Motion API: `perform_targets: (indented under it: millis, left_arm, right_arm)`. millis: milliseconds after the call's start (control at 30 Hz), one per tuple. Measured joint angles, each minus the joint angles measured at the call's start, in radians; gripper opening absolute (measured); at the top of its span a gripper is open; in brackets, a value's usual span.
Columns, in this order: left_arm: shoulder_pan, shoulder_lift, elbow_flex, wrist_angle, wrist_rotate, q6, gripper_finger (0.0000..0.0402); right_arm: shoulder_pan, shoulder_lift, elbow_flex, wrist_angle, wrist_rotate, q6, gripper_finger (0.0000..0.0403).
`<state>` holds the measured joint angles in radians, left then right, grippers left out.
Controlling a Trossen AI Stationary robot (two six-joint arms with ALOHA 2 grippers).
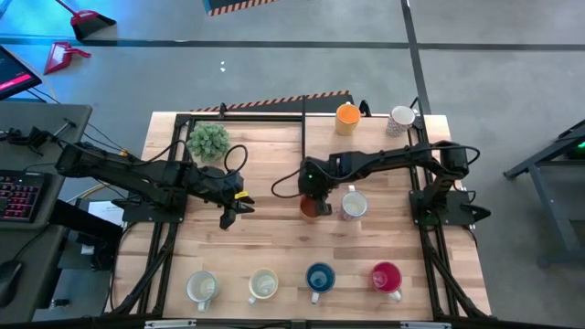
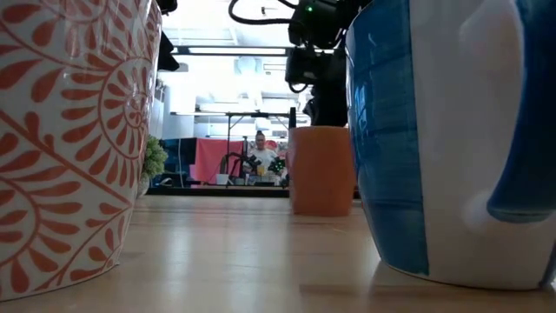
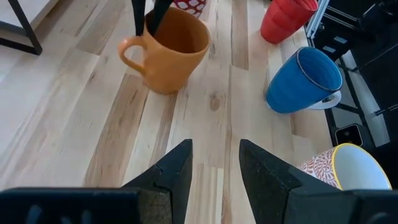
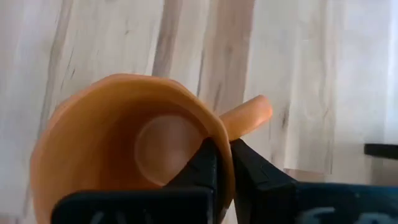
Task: Place coffee mugs
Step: Put the orange mug on the shelf
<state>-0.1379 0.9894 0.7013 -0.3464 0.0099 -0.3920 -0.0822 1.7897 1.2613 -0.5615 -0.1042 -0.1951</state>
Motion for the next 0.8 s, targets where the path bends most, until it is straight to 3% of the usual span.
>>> perform_targets:
  millis: [267,367,567,800]
  left_arm:
    - [0.0,0.0,0.0,-0.014,0.0,0.023,0.0119]
    - [0.0,0.0,0.0,-0.03,-0.001,0.035,0.0119]
    - [0.0,0.0,0.0,-0.054,-0.024,0.049,0.0119]
    - [0.0,0.0,0.0,-0.053,-0.034,0.054,0.0119]
  right_arm:
    - [0.0,-0.057,0.0,-0.024,-0.004,0.204,0.0001]
    - [0.005,-0.116,0.033,-0.114,0.033,0.229,0.0001]
    - [0.01,-0.175,0.194,-0.314,0.14,0.24,0.0]
    - [-0.093,-0.177,0.358,-0.444,0.189,0.24,0.0]
